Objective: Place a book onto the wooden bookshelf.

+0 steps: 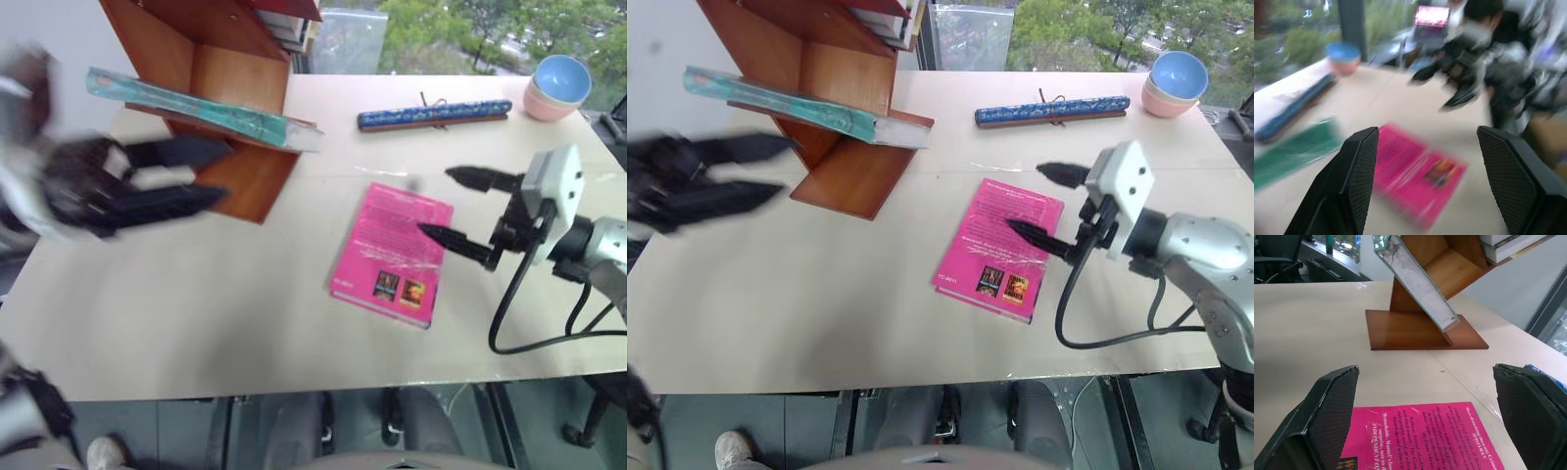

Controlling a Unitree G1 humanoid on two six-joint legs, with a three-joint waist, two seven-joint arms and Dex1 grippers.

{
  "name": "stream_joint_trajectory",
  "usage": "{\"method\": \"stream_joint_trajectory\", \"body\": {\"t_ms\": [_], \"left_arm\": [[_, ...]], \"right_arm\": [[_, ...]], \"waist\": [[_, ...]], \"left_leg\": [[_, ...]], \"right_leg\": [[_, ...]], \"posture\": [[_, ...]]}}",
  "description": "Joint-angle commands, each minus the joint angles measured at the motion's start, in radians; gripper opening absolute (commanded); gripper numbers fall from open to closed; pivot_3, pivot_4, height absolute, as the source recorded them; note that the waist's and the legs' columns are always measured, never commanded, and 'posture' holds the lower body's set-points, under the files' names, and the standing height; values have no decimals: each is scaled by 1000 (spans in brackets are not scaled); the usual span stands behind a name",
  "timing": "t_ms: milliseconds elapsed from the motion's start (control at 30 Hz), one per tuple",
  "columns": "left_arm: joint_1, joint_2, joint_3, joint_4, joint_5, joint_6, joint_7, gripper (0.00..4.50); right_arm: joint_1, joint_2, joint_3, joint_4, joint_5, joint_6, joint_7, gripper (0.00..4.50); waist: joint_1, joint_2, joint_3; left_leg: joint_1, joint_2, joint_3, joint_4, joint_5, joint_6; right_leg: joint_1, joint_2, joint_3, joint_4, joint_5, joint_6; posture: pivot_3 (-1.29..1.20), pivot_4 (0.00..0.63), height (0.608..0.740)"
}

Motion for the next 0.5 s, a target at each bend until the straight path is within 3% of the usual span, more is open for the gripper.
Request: {"method": "stream_joint_trajectory", "body": {"t_ms": [33, 100, 200, 233, 333, 500], "left_arm": [[109, -212, -102, -148, 101, -144, 257, 3342], [149, -285, -163, -126, 189, -199, 337, 3342], [236, -299, -249, -94, 338, -321, 339, 4276], [271, -281, -286, -80, 425, -389, 336, 4395], [349, -227, -305, -32, 531, -501, 282, 4464], [418, -153, -272, 62, 574, -616, 169, 4464]], "right_arm": [[46, 4, -38, -18, -43, 12, -59, 4500], [110, -8, -57, -18, -81, -2, -58, 4500], [247, -28, -105, -35, -142, -37, -39, 4500], [314, -34, -133, -46, -158, -43, -28, 4500], [482, -43, -234, -85, -178, -54, 14, 4500], [665, -33, -407, -128, -170, -50, 68, 4500]], "waist": [[3, -3, 1], [7, -4, 0], [5, -4, 0], [4, -3, 0], [5, 0, -1], [3, 0, -1]], "left_leg": [[0, 0, 0, 1, 0, 0], [0, -1, 0, 4, 0, 0], [0, -1, 0, 5, 0, 0], [0, -1, 1, 5, 0, 0], [0, -1, 3, 4, 0, -1], [0, 1, 4, 2, -3, -5]], "right_leg": [[0, 0, 0, 0, 0, -1], [0, -1, 1, 3, 2, -5], [0, 0, 0, 5, 1, -7], [-1, 0, 0, 6, 1, -7], [-3, 0, 2, 6, 1, -7], [-5, 0, 3, 5, -3, -6]], "posture": [[0, 150, 738], [0, 150, 738], [0, 150, 738], [0, 150, 738], [0, 150, 738], [0, 150, 738]]}}
